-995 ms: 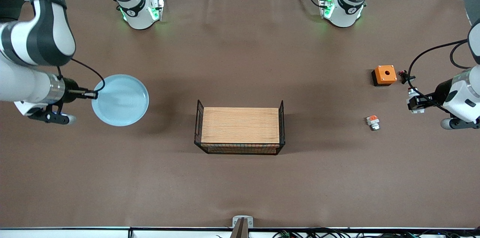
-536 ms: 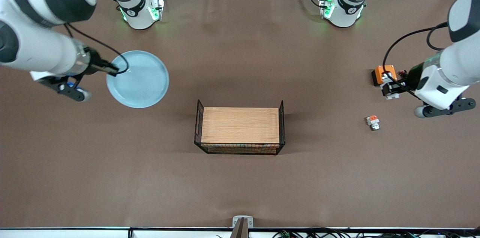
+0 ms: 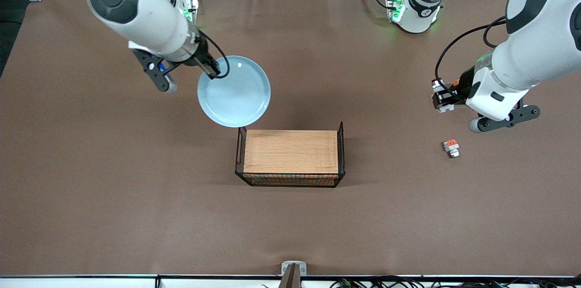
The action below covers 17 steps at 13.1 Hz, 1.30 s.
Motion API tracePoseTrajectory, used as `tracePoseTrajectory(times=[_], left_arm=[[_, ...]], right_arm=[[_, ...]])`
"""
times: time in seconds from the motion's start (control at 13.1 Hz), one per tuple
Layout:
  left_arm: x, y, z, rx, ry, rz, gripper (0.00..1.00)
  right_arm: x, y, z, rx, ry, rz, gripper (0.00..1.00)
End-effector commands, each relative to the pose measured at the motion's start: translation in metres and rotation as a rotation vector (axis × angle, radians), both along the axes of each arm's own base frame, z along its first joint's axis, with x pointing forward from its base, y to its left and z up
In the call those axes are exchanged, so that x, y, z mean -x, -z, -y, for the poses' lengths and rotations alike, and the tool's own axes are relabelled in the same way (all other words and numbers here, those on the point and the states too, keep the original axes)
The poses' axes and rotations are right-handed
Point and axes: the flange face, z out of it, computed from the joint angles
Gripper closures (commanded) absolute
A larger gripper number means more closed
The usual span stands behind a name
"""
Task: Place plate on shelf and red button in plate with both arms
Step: 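Carry the plate with the right gripper over the wooden tray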
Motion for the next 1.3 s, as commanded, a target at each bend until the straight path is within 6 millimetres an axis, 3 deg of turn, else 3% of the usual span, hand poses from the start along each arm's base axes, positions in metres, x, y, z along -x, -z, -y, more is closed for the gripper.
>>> tracePoseTrajectory(times=[0.0, 0.38, 0.61, 0.99, 1.22], left_arm=[[0.003, -0.009, 0.006, 0.018, -0.001, -0.009, 1.0], [0.01, -0.023, 0.03, 0.097, -0.157, -0.042, 1.0], [0.015, -0.023, 0.046, 0.096, -0.2, -0.053, 1.0], [0.014, -0.022, 0.046, 0.1, -0.201, -0.055, 1.0], [0.009, -0.016, 0.044, 0.107, -0.208, -0.058, 1.0]], right_arm=[[0.006, -0.003, -0.038, -0.02, 0.146, 0.04, 1.0], [0.006, 0.037, -0.102, -0.023, 0.389, 0.077, 1.0], [-0.004, 0.069, -0.113, -0.011, 0.404, 0.086, 1.0], [-0.021, 0.115, -0.126, -0.017, 0.42, 0.107, 1.0], [-0.029, 0.132, -0.13, -0.02, 0.426, 0.124, 1.0]])
